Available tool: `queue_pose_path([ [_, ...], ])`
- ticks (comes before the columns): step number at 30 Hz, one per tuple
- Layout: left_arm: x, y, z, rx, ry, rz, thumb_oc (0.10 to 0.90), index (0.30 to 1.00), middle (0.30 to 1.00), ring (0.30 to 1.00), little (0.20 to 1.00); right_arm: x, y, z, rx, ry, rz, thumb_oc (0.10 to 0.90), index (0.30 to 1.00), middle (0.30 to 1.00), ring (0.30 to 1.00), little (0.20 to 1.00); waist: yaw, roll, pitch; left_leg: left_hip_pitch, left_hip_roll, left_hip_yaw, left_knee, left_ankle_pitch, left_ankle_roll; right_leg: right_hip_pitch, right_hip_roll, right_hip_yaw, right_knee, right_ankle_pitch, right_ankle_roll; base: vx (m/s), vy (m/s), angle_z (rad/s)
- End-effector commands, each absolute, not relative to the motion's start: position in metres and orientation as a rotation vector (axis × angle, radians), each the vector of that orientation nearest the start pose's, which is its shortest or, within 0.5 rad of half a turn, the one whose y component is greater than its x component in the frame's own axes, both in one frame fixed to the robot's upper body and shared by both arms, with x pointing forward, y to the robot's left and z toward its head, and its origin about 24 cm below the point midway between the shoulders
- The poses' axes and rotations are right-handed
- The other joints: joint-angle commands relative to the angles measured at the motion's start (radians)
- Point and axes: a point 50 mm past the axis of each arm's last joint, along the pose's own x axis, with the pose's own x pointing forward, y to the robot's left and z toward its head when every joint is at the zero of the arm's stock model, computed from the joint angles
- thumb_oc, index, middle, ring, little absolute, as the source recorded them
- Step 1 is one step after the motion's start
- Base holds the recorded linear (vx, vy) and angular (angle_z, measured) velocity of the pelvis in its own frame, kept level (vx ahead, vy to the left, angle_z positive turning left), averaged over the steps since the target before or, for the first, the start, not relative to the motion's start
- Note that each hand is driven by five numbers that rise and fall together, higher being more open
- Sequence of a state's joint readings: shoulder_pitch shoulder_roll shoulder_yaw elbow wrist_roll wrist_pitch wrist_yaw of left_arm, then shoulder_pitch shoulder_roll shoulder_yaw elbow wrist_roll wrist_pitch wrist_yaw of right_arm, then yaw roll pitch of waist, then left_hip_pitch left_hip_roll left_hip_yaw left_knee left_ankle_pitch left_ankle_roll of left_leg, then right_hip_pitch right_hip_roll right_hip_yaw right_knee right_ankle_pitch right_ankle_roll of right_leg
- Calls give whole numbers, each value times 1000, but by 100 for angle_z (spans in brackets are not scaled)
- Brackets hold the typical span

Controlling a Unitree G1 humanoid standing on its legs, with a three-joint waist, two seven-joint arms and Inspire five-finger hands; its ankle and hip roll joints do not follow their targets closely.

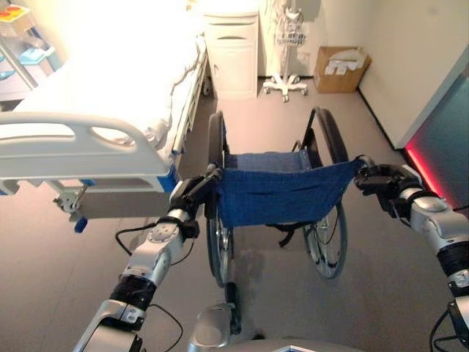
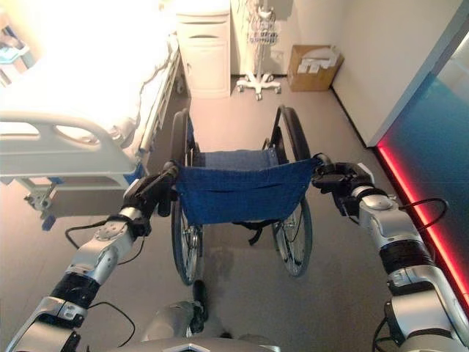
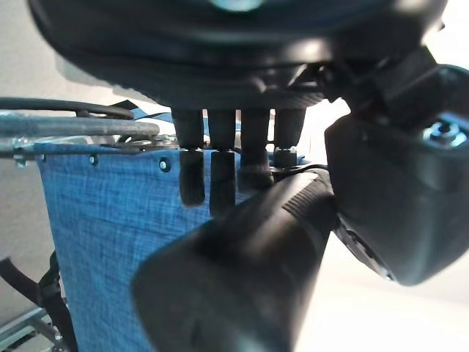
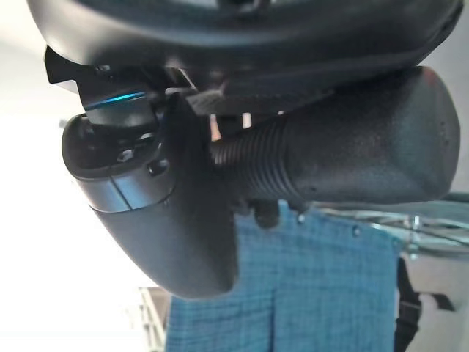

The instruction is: Push the wheelchair next to the bed

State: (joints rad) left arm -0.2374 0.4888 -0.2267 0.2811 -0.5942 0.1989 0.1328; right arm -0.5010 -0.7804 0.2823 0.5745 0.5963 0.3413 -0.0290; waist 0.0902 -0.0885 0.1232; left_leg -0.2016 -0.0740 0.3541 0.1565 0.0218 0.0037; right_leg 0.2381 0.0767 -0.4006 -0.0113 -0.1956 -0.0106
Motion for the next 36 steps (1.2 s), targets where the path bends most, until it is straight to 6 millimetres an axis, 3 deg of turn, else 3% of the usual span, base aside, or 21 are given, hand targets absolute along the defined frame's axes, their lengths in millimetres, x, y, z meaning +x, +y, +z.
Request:
queue_pose_path([
  [1, 308, 224, 62, -36, 167, 76, 400, 300, 300, 300, 300, 337, -269, 84, -85, 273, -1, 400, 300, 300, 300, 300, 54, 7, -47, 48, -2, -82, -29, -14, 37, 30, -172, 139, 255, 94, 123, 274, 128, -16],
  [2, 309, 224, 62, -34, 168, 74, 400, 300, 300, 300, 300, 336, -269, 83, -83, 273, -3, 400, 300, 300, 300, 300, 53, 6, -47, 56, -7, -81, -28, -20, 46, 18, -185, 136, 299, 112, 135, 338, 213, 15],
  [3, 311, 223, 64, -22, 171, 69, 400, 300, 300, 300, 300, 332, -270, 79, -74, 273, -8, 400, 300, 300, 300, 300, 48, 19, -44, 97, -13, -106, -36, -26, 56, -43, -239, 128, 510, 186, 157, 221, 156, 33],
  [4, 311, 223, 64, -22, 171, 68, 400, 300, 300, 300, 300, 332, -271, 78, -74, 273, -8, 400, 300, 300, 300, 300, 49, 18, -44, 97, -15, -105, -37, -26, 57, -47, -242, 129, 516, 183, 158, 303, 186, 21],
  [5, 313, 224, 65, -13, 174, 67, 400, 300, 300, 300, 300, 328, -272, 76, -66, 274, -9, 400, 300, 300, 300, 300, 43, 26, -38, 124, -19, -126, -37, -33, 59, -83, -261, 141, 618, 211, 161, 248, 118, 5],
  [6, 314, 227, 68, -5, 172, 75, 400, 300, 300, 300, 300, 327, -270, 76, -58, 275, -7, 400, 300, 300, 300, 300, 33, 46, -35, 154, -4, -137, -40, -30, 64, -128, -263, 139, 671, 245, 137, 346, 131, 17],
  [8, 316, 229, 68, -2, 171, 84, 400, 300, 300, 300, 300, 328, -267, 74, -57, 277, 1, 400, 300, 300, 300, 300, 26, 49, -33, 178, -6, -145, -44, -40, 66, -154, -278, 133, 653, 240, 130, 253, 30, 41],
  [10, 319, 232, 71, 11, 159, 107, 400, 300, 300, 300, 300, 332, -257, 76, -58, 277, 26, 400, 300, 300, 300, 300, 11, 57, -29, 229, -6, -169, -69, -44, 60, -205, -279, 107, 497, 201, 116, 300, -68, 20],
  [12, 321, 235, 76, 13, 144, 126, 400, 300, 300, 300, 300, 333, -254, 79, -61, 266, 45, 400, 300, 300, 300, 300, -6, 56, -19, 268, -10, -188, -85, -58, 52, -253, -277, 91, 351, 223, 124, 202, -90, 19],
  [13, 321, 235, 76, 13, 143, 127, 400, 300, 300, 300, 300, 333, -253, 79, -61, 265, 47, 400, 300, 300, 300, 300, -8, 56, -18, 271, -9, -190, -86, -60, 51, -253, -275, 89, 338, 227, 125, 183, -114, 17],
  [15, 321, 233, 81, 6, 119, 134, 400, 300, 300, 300, 300, 333, -251, 83, -71, 248, 59, 400, 300, 300, 300, 300, -48, 43, -3, 319, -33, -222, -102, -106, 49, -354, -253, 116, 160, 324, 168, 269, -160, 13],
  [18, 323, 226, 82, -2, 111, 120, 400, 300, 300, 300, 300, 333, -254, 86, -72, 240, 46, 400, 300, 300, 300, 300, -91, 22, 8, 367, -68, -274, -91, -168, 60, -444, -232, 164, 21, 427, 203, 297, -134, 61],
  [21, 323, 222, 78, -7, 116, 110, 400, 300, 300, 300, 300, 332, -257, 86, -71, 243, 36, 400, 300, 300, 300, 300, -111, 28, 13, 400, -63, -300, -78, -198, 62, -461, -218, 177, 5, 433, 198, 350, -172, 53],
  [24, 318, 222, 69, -5, 134, 104, 400, 300, 300, 300, 300, 327, -261, 81, -68, 261, 25, 400, 300, 300, 300, 300, -116, 23, 1, 425, -57, -320, -42, -235, 61, -432, -221, 194, 66, 415, 179, 317, -220, 66],
  [28, 314, 228, 64, -14, 160, 130, 400, 300, 300, 300, 300, 327, -256, 76, -81, 299, 42, 400, 300, 300, 300, 300, -123, 40, -19, 445, -2, -296, 44, -189, 14, -393, -197, 188, 125, 348, 136, 343, -304, 66],
  [29, 313, 231, 62, -16, 167, 146, 400, 300, 300, 300, 300, 327, -253, 74, -86, 311, 51, 400, 300, 300, 300, 300, -128, 51, -30, 441, 29, -291, 115, -96, -28, -360, -172, 181, 117, 318, 105, 231, -245, 37],
  [30, 312, 232, 62, -19, 169, 150, 400, 300, 300, 300, 300, 327, -253, 74, -89, 314, 53, 400, 300, 300, 300, 300, -128, 56, -31, 432, 45, -284, 162, -59, -47, -343, -160, 179, 113, 303, 91, 304, -366, 62],
  [31, 311, 232, 62, -25, 169, 149, 400, 300, 300, 300, 300, 326, -253, 73, -93, 318, 50, 400, 300, 300, 300, 300, -125, 39, -32, 379, 58, -265, 286, 17, -75, -305, -159, 179, 97, 286, 66, 181, -251, 54],
  [32, 311, 232, 62, -26, 168, 150, 400, 300, 300, 300, 300, 326, -253, 73, -94, 319, 49, 400, 300, 300, 300, 300, -123, 37, -31, 362, 62, -262, 316, 26, -81, -296, -158, 177, 94, 282, 60, 209, -302, 58],
  [34, 307, 235, 60, -35, 166, 155, 400, 300, 300, 300, 300, 324, -254, 70, -93, 317, 37, 400, 300, 300, 300, 300, -103, 11, -12, 236, 84, -229, 530, 44, -96, -232, -171, 159, 84, 249, 29, 229, -269, 14],
  [36, 306, 236, 59, -29, 165, 152, 400, 300, 300, 300, 300, 322, -253, 69, -89, 315, 28, 400, 300, 300, 300, 300, -94, 8, -2, 176, 102, -216, 528, 20, -82, -206, -167, 159, 82, 235, 25, 179, -135, -11],
])
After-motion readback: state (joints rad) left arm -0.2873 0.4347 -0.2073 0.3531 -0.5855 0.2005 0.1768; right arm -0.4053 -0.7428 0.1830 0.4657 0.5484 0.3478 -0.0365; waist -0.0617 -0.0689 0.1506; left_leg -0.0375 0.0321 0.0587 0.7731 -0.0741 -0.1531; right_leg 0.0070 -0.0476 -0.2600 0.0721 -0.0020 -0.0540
